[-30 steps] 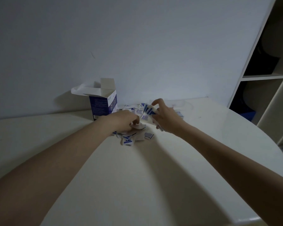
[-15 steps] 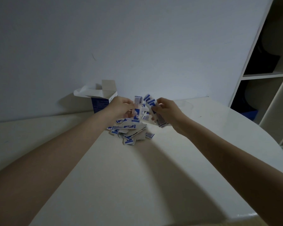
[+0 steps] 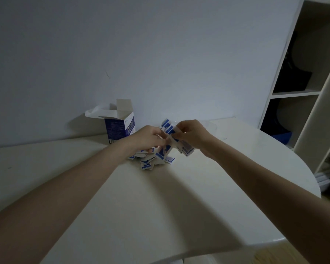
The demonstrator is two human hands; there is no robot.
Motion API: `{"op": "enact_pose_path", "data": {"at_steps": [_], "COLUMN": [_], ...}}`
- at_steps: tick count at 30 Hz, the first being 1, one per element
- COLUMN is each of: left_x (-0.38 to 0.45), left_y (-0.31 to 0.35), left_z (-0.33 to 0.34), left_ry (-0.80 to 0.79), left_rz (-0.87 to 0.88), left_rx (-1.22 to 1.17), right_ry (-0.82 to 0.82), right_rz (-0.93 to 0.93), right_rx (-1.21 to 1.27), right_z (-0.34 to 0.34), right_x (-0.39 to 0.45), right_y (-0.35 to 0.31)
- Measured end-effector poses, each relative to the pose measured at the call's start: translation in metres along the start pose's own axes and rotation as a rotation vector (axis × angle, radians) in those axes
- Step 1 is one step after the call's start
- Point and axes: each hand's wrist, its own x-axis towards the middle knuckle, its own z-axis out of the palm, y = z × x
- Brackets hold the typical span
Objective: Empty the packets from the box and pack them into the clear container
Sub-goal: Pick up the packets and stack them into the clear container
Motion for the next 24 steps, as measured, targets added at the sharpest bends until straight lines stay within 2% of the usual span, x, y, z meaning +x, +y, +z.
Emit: {"op": "enact_pose_path", "data": {"at_steps": [3,7,9,12,16,20,24], "left_x": [-0.002,0.001,0.001,0.004,0.007,0.003,0.004], "left_y": [-0.007,-0.012,-0.007,-0.002,-0.004,-0.009,-0.011], "left_z": [0.001,0.006,0.015,0.025,0.031,0.044,0.052], "left_ry": [-0.039,-0.004,-0.025,-0.051,-0.124,-0.118,-0.039], "left_rz": [0.002,0.082,0.151,0.154,0.078,0.102,0.157], "left_rx": [0.042,0.23,0.357,0.34,0.304,0.416,0.474], "right_ry": [0.112,-0.092,-0.217,-0.232,-0.121,-0.165,-0.248], "right_rz": [-0.008,-0.179,-0.229,-0.274,-0.33,-0.271,-0.158], "right_rx": [-0.005,-0.466,-0.583,-0.714,-0.704,-0.602,-0.721], "right_z": [-0.007,-0.011,-0.007,-0.001,0.0,-0.003,-0.022], "right_x": [-0.003,-0.01,-0.012,-0.011,-0.014,-0.019,-0.018], "right_y": [0.008,0.014,0.018,0.031,0.051,0.056,0.058]}}
